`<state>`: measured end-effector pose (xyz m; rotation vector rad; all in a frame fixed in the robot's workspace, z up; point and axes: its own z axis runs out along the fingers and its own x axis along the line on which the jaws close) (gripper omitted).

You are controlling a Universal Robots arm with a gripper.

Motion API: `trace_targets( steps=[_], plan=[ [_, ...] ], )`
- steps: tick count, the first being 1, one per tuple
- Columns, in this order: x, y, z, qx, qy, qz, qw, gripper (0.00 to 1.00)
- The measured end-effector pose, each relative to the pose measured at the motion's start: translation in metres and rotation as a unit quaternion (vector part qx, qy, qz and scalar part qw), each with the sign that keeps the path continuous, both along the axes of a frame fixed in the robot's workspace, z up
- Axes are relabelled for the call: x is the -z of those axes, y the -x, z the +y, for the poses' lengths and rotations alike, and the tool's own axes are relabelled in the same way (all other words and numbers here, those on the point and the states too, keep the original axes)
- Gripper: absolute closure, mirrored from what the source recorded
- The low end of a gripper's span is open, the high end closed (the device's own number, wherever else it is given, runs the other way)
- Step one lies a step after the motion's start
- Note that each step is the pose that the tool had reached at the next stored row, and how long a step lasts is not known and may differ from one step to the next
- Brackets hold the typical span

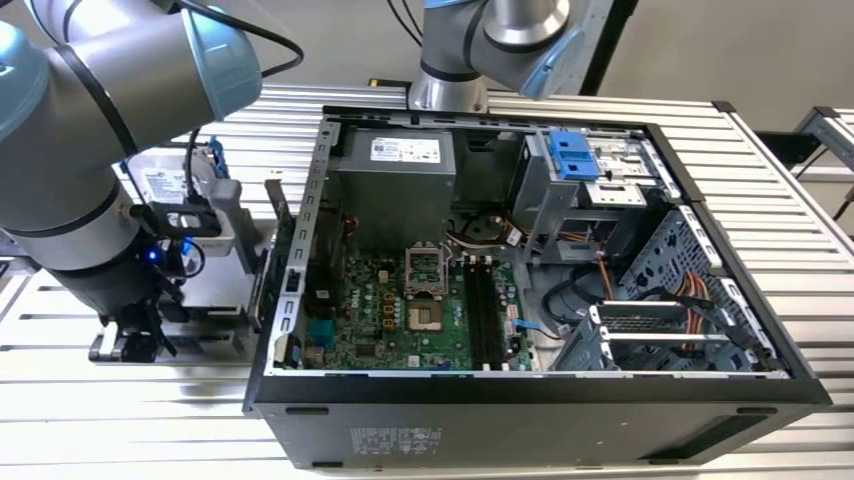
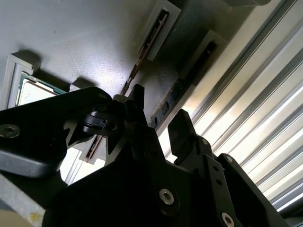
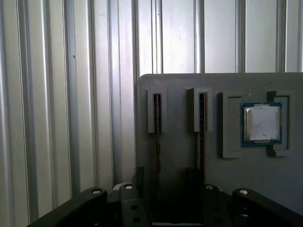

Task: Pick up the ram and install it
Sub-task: 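Pick up the ram and move it above insertion slot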

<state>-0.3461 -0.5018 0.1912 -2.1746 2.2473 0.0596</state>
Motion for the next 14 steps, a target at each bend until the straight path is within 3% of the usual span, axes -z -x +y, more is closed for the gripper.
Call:
trace_targets(
  steps=[3, 4, 14],
  plan=[
    [0.0001, 0.0001, 0.0000, 0.000, 0.0000, 0.0000, 1.0000, 0.00],
    [0.0001, 0.0001, 0.0000, 0.000, 0.0000, 0.0000, 1.0000, 1.00],
    [0.0002, 0.0002, 0.0000, 0.000, 0.0001, 0.0000, 1.0000, 1.00]
  ],
)
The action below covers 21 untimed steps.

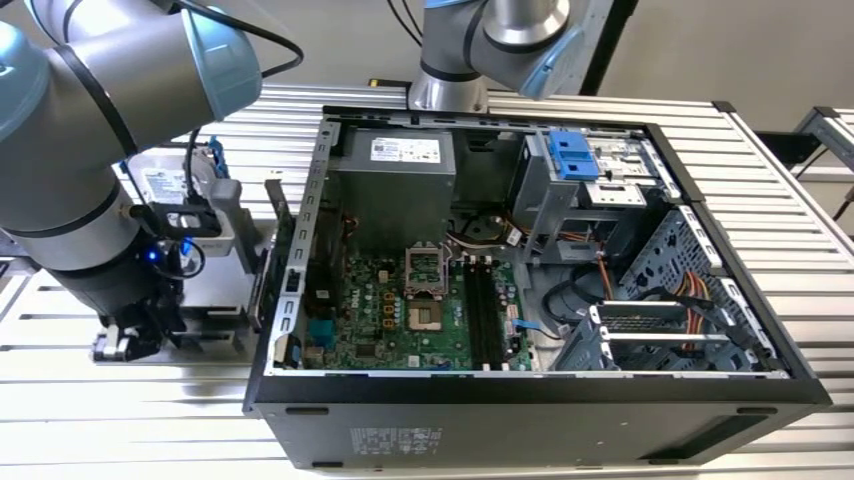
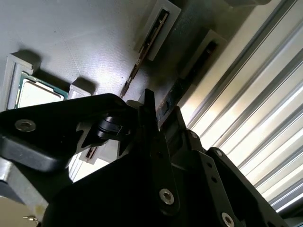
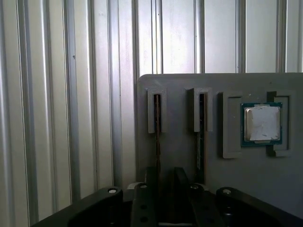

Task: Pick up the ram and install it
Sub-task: 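Pick up the ram and move it above insertion slot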

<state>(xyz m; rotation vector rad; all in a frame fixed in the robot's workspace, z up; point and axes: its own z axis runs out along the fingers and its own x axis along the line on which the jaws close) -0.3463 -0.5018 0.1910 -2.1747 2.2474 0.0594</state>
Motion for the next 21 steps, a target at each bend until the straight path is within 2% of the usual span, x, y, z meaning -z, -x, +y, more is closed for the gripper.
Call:
trace_targets(
  steps=[21],
  plan=[
    [0.0005, 0.0004, 0.0000, 0.000, -0.0001, 0.0000, 1.0000, 1.00]
  ],
)
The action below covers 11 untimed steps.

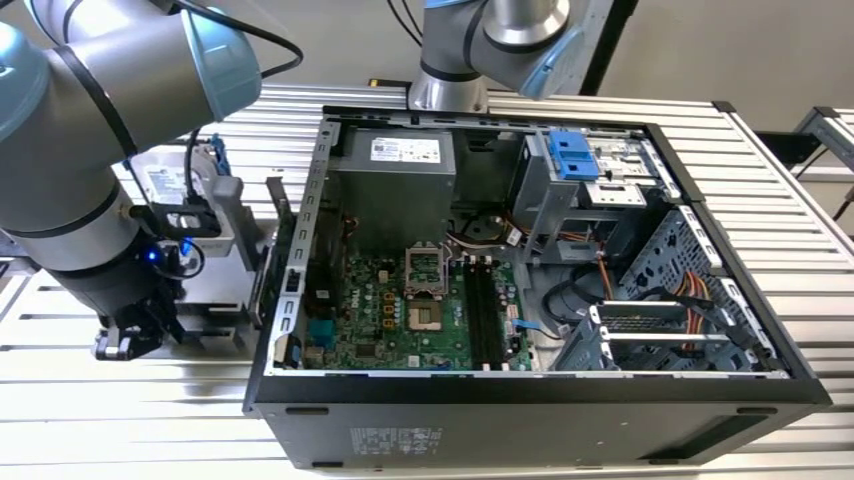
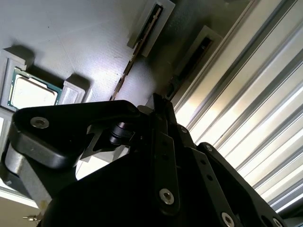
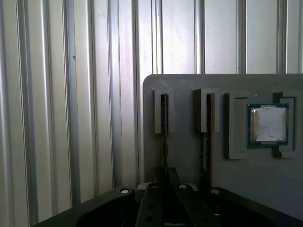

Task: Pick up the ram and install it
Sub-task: 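Pick up the ram and move it above insertion slot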

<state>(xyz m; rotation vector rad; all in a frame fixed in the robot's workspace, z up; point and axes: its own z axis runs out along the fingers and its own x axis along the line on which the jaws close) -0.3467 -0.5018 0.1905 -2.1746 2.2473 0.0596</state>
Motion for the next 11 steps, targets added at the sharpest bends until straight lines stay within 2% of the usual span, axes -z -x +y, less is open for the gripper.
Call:
trace_targets(
  steps=[11],
  plan=[
    [-0.0010, 0.0000, 0.0000, 0.000, 0.0000, 0.0000, 1.0000, 1.00]
  ],
)
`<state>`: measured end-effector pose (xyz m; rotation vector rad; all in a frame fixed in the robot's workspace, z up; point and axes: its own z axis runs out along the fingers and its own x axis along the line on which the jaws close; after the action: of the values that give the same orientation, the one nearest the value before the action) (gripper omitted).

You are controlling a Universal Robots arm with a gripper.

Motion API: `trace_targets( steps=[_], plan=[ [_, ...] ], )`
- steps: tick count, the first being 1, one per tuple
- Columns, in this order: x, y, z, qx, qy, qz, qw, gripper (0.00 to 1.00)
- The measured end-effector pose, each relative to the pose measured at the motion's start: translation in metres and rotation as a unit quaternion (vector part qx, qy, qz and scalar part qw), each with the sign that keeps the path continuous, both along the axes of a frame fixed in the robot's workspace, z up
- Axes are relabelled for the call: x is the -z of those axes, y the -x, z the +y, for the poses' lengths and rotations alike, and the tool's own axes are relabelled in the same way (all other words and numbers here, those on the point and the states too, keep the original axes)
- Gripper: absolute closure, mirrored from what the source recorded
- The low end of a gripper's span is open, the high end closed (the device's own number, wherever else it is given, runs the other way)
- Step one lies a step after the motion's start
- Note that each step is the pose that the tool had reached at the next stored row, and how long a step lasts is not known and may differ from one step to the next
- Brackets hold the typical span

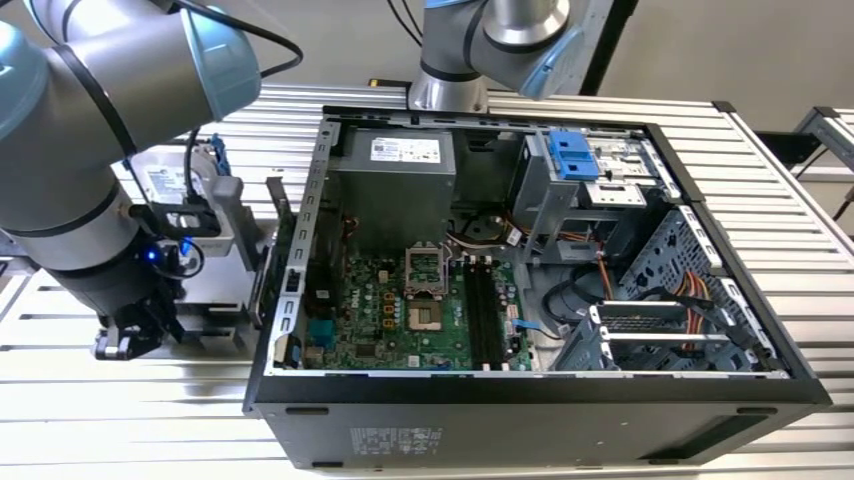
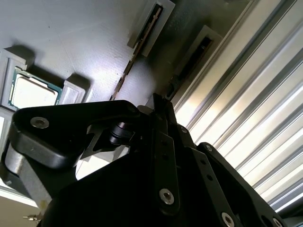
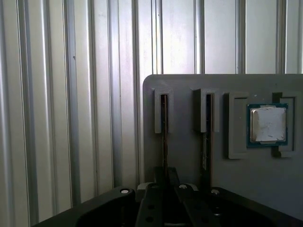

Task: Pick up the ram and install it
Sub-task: 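Pick up the ram and move it above insertion slot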

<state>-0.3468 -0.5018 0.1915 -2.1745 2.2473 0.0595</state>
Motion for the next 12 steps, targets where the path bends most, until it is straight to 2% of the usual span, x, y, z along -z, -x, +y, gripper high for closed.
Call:
trace_targets(
  steps=[12],
  plan=[
    [-0.0065, 0.0000, 0.0000, 0.000, 0.0000, 0.0000, 1.0000, 1.00]
  ],
)
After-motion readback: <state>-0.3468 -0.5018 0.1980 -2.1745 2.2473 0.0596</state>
